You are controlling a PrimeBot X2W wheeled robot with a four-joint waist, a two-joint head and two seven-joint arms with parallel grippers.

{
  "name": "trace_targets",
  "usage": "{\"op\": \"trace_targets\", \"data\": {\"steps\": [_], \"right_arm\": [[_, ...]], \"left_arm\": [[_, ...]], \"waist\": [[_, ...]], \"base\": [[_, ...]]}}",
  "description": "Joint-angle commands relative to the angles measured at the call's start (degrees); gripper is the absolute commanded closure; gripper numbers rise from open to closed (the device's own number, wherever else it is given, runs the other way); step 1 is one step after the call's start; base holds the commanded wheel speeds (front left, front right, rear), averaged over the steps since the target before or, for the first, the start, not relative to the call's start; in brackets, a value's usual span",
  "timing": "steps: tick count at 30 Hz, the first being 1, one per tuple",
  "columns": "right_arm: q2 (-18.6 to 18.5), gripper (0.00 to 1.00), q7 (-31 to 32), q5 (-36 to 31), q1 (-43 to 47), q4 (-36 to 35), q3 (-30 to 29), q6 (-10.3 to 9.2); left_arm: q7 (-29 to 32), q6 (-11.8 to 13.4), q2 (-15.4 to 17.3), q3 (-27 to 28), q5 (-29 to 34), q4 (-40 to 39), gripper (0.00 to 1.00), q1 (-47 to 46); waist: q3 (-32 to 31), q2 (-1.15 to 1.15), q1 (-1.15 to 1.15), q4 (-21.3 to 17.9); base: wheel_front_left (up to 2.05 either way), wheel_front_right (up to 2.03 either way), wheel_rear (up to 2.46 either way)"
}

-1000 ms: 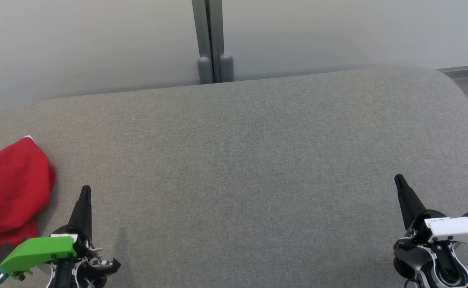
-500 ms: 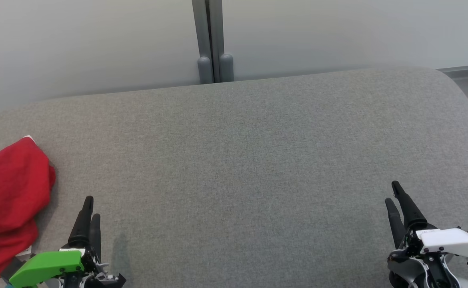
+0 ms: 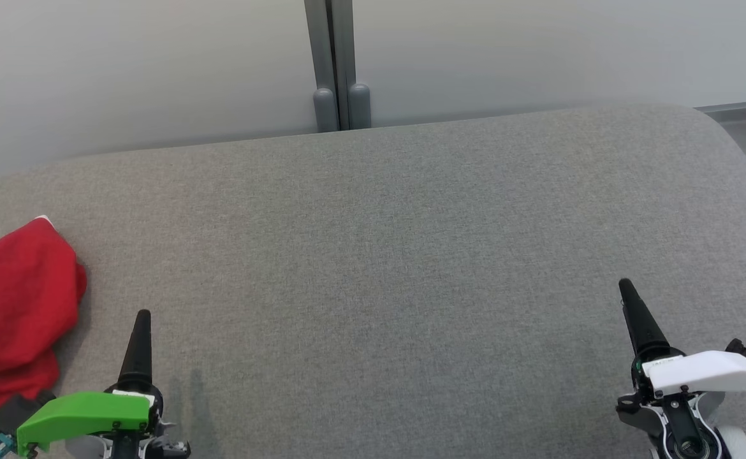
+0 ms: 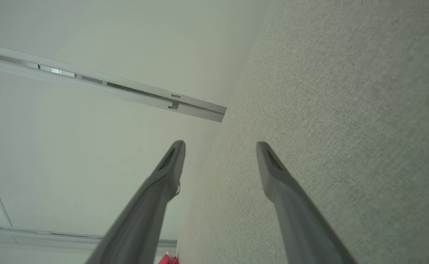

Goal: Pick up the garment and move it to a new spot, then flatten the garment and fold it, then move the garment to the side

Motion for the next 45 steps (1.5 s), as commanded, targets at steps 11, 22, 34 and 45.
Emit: {"op": "trace_targets", "data": {"steps": [11,22,34,45], "right_arm": [[-0.3,0.0,-3.2,-15.6,-2.6,-0.5,2.1,0.02],[-0.3,0.0,-5.4,-27.0,-3.5,0.1,3.2,0.02],[-0.4,0.0,-7.6,-37.2,-4.3,1.1,3.6,0.02],[-0.5,0.0,-9.5,-44.8,-5.0,1.6,4.0,0.02]], "left_arm": [[-3.0,0.2,1.5,-0.8,15.9,0.6,0.0,-2.2],[-5.3,0.5,2.2,-1.9,26.4,1.7,0.0,-2.6],[-7.5,1.1,3.0,-3.5,36.0,3.1,0.0,-2.8],[-9.3,1.9,3.9,-5.1,43.9,4.4,0.0,-3.0]], "waist": [[0.1,0.0,0.0,-0.1],[0.2,0.0,0.0,0.0],[0.2,0.0,0.0,0.0],[0.4,0.0,0.0,-0.1]], "base": [[0.0,0.0,0.0],[0.0,0.0,0.0],[0.0,0.0,0.0],[0.0,0.0,0.0]]}}
